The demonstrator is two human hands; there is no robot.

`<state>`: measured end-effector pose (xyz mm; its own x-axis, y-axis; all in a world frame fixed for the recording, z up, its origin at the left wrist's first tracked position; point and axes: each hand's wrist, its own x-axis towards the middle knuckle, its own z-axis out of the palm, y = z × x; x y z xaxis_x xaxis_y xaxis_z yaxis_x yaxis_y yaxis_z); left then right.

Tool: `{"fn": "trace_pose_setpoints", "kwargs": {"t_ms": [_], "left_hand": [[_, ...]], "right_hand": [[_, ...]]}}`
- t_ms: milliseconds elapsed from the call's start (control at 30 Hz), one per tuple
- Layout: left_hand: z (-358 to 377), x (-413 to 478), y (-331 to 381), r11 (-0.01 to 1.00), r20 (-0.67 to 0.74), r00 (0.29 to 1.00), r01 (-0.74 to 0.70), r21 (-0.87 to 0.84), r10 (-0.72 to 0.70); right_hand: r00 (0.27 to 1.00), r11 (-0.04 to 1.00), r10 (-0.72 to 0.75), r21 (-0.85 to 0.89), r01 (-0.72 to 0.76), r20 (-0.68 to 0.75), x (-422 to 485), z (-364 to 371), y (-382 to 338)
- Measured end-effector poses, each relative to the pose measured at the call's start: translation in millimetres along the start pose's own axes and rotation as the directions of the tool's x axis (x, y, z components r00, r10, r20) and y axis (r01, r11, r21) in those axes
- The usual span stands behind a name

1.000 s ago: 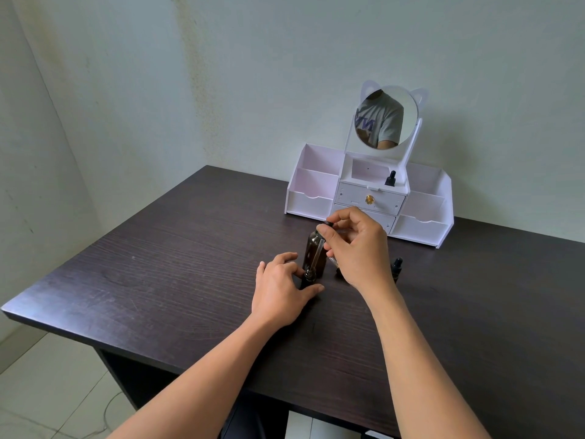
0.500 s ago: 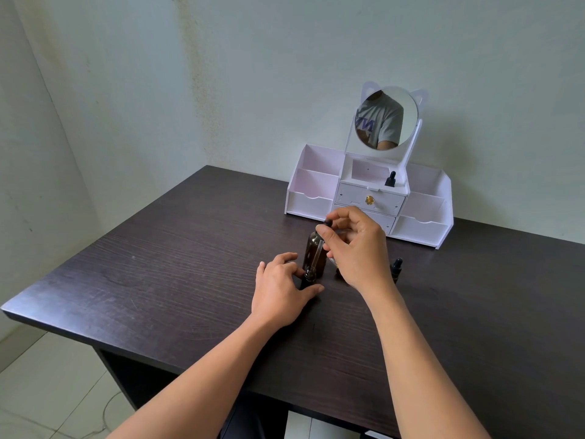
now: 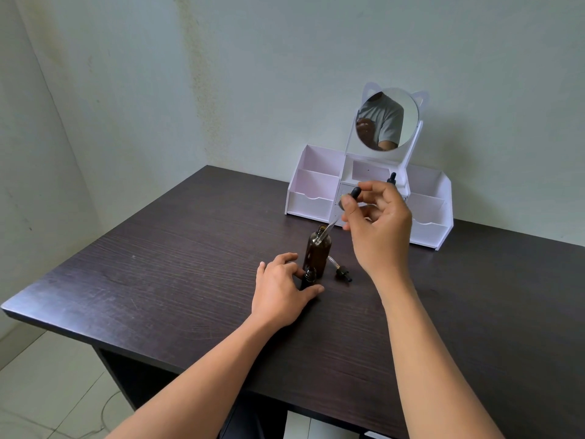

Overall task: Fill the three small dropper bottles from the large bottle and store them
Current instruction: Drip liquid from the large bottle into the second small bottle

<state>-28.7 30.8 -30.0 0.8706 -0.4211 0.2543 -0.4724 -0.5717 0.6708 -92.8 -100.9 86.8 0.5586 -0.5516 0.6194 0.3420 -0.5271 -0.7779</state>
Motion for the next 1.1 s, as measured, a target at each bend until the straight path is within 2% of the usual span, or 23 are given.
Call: {"fn": "trace_pose_setpoints", "kwargs": {"t_ms": [133,300,633,900,1100], "left_hand": [[-0.2,-0.5,-0.5,1.0,0.003,1.0,-0.004,-0.007,0.004],[0.0,-0.3,-0.5,1.0,-0.001,1.0,-0.006,-0.003,0.006],[0.2,-0.5,-0.4,1.0,0.004,1.0,-0.003,-0.003,0.003],[-0.1,0.4,0.8,1.0,0.013,1.0,0.002,-0.006,-0.002],[-0.5,-0.4,-0.2,1.0,0.014,1.0,0.002,-0.003,-0.002]], "right_hand": [[0.997,0.998,-0.066,-0.003,0.066,-0.042,6.4,-0.6,-0.3],[0.996,0.996,-0.083,-0.018,0.082,-0.043,8.8,1.6,2.7],[0.998,0.996,-0.069,-0.052,0.068,-0.015,14.7,5.9,5.1],[0.996,0.987,-0.004,-0.159,0.019,0.089,12.0,8.3,15.5],[0.998,0.981,0.033,-0.193,-0.022,0.055,7.3,0.1,20.3]]}}
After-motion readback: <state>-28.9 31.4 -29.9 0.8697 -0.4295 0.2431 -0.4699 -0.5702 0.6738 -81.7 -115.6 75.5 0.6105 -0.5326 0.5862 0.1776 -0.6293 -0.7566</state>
